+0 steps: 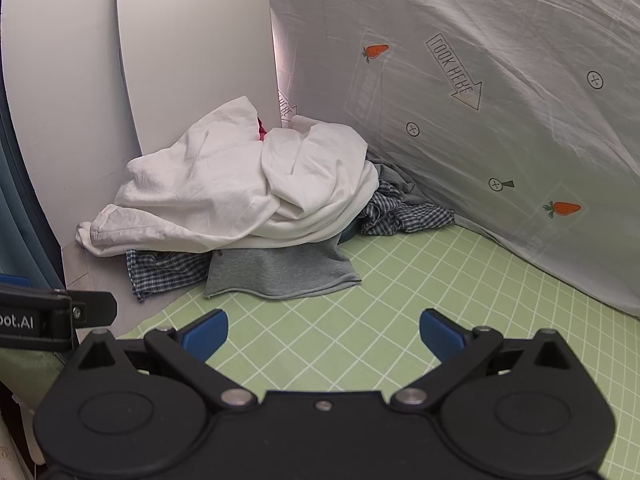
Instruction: Fold clothes
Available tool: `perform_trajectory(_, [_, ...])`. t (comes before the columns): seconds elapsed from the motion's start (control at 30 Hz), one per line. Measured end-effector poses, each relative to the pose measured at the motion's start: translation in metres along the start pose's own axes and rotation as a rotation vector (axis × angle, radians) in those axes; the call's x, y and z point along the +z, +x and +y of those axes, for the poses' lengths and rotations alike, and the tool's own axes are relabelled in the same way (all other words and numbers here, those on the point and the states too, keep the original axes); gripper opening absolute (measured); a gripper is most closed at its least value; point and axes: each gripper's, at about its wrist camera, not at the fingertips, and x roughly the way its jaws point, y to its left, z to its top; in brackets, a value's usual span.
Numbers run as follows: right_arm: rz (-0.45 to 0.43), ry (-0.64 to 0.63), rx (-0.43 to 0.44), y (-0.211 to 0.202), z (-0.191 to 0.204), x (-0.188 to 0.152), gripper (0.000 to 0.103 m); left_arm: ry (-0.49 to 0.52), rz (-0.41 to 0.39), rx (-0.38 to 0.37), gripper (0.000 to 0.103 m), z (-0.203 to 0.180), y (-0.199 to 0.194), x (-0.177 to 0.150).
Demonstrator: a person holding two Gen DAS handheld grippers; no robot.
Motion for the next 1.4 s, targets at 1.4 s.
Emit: perform_trajectory(1.4, [0.039,0.072,-0.050,0.129,-0.024,0.073,0.103,-0.041,0.160,0.060,0.103,0.031,0.136,0.087])
